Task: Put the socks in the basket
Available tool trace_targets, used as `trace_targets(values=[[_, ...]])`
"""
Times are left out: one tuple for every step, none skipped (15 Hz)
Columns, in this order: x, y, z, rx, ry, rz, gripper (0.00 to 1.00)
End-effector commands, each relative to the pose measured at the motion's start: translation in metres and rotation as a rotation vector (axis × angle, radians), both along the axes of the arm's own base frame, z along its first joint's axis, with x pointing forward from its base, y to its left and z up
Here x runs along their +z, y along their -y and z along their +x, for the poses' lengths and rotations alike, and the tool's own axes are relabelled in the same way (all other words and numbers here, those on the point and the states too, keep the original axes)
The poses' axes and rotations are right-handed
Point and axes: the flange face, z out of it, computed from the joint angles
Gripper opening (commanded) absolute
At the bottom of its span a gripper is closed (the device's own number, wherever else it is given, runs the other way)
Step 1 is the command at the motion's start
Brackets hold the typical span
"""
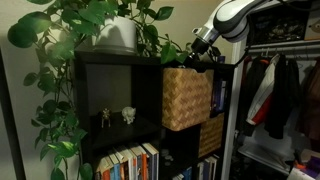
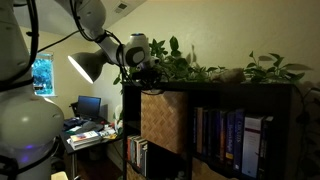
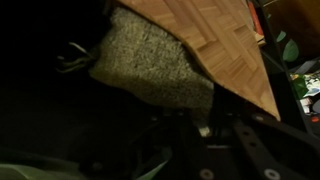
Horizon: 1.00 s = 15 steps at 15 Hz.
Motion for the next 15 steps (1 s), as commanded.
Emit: trace_targets(values=[[0.007,-0.004,-0.003,0.017,0.006,-0.009,0.54],[0.008,-0.002,-0.002,0.012,0.006,-0.021,0.6],[0.01,0.001,-0.002,0.002,0.012,-0.027,0.67],[0.012,0.003,-0.002,0.002,0.017,-0.03,0.73],[0.015,0.006,-0.001,-0.011,0.021,-0.038,0.81],[0.019,0.01,-0.001,-0.029,0.028,-0.05,0.86],[0.023,0.013,0.0,-0.046,0.033,-0.061,0.94],[0.029,0.019,0.001,-0.075,0.038,-0.076,0.98],[0.034,0.025,0.002,-0.098,0.039,-0.085,0.99],[0.04,0.031,0.002,-0.133,0.025,-0.091,1.0],[0.044,0.034,0.001,-0.157,0.009,-0.094,1.0],[0.051,0.04,0.001,-0.182,-0.008,-0.096,1.0],[0.056,0.045,0.001,-0.207,-0.022,-0.096,1.0],[0.063,0.052,0.001,-0.229,-0.038,-0.099,1.0],[0.07,0.058,0.002,-0.255,-0.047,-0.101,1.0]])
